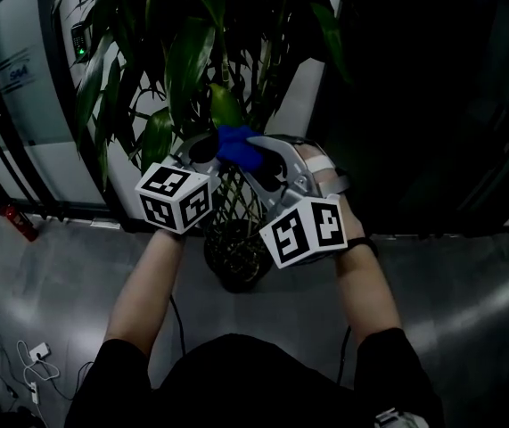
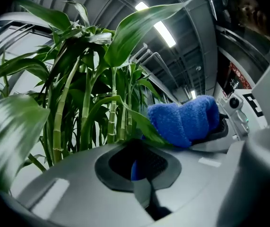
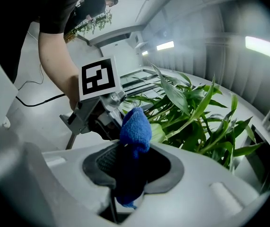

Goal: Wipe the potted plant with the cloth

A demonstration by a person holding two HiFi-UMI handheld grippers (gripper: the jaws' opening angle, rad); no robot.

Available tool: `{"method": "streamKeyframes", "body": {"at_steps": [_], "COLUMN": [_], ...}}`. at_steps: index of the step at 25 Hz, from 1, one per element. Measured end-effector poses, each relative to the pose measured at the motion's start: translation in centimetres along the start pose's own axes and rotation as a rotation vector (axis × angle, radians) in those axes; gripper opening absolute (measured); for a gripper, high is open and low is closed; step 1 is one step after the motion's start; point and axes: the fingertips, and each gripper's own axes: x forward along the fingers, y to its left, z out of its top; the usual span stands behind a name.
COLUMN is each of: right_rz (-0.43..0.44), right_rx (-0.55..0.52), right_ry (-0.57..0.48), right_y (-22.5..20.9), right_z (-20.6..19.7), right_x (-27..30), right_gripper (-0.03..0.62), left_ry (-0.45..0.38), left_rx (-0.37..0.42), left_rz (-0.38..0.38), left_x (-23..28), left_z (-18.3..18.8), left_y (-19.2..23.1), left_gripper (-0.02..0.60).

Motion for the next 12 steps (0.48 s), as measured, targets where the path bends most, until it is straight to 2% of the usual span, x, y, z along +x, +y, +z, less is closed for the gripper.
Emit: {"method": "streamKeyframes", "body": {"at_steps": [12], "right_rz": [0.041], "right_rx": [0.016], "right_ry": [0.036], "right_y": [3.6], "right_z": [-1.3], "right_x": [-1.2], "right_gripper": [0.112], "left_ry": [-0.007], "left_rx": [-0.039], "left_rz": [0.028], "left_x": [-0.2], "left_z": [-0.3], "left_y": [0.6], "left_gripper": [0.006]}}
